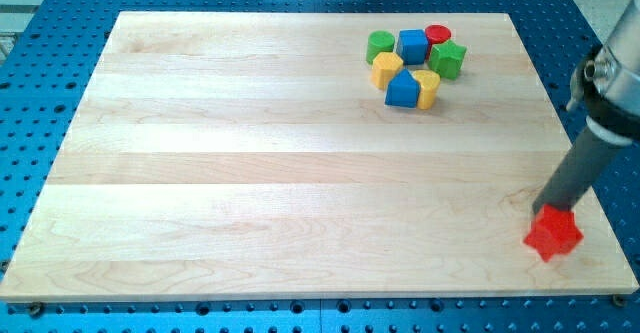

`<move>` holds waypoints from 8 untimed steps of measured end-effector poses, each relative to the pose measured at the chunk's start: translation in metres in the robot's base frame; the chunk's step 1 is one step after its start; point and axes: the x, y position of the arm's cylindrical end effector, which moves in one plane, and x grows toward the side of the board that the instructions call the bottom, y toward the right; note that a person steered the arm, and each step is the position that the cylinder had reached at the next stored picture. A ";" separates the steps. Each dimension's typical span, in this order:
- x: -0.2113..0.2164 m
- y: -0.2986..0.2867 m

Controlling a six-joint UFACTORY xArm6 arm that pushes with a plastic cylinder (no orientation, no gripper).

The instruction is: Push the yellow heart near the red star

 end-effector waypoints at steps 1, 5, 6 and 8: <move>-0.024 -0.001; -0.199 -0.067; -0.219 -0.070; -0.221 -0.119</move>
